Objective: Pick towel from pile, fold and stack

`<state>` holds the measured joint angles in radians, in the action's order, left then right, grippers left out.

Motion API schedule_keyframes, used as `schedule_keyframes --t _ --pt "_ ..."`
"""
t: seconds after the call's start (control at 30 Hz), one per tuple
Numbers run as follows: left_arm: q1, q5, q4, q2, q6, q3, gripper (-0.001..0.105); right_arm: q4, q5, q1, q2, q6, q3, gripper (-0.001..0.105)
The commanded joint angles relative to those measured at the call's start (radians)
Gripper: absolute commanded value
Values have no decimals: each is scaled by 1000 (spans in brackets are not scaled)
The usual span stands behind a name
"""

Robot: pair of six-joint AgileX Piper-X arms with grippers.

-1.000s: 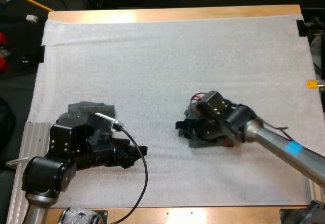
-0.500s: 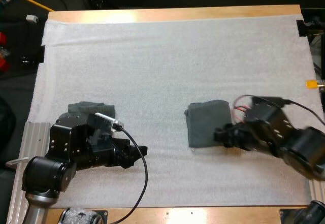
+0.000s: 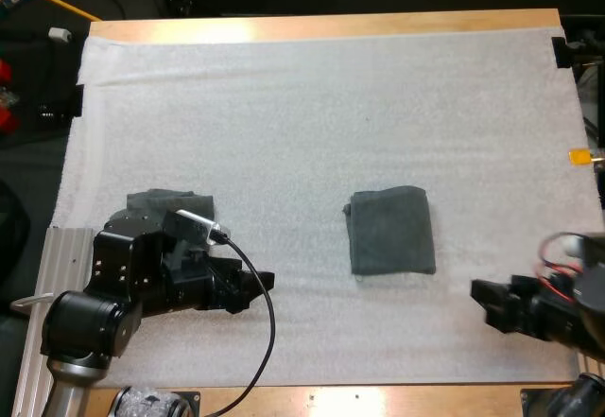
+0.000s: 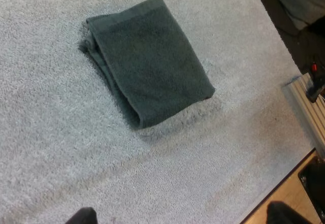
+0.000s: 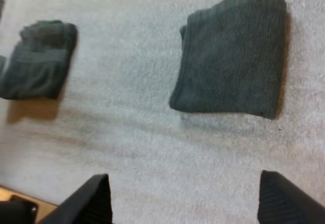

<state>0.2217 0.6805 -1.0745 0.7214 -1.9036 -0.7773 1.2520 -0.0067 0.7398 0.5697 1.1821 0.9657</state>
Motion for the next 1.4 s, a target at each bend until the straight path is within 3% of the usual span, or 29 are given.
schedule_keyframes --t 0.0,0.13,0.37,0.6,0.77,1.07,1.37 --pt "5 13 -5 -3 3 -7 64 8 7 0 -15 4 3 59" --pt "5 13 21 3 3 -7 71 8 7 0 -37 4 3 59" --pt "72 34 147 83 -49 -7 71 -4 -4 0 -37 11 3 59" --pt "204 -60 334 262 -136 -7 71 -52 -85 0 -37 11 3 59" --pt "258 -70 485 443 -215 -7 71 -52 -87 0 -37 11 3 59" --pt "267 -55 711 733 -350 -7 71 -52 -87 0 -37 11 3 59" --pt "267 3 850 906 -494 -7 71 -52 -87 0 -37 11 3 59"
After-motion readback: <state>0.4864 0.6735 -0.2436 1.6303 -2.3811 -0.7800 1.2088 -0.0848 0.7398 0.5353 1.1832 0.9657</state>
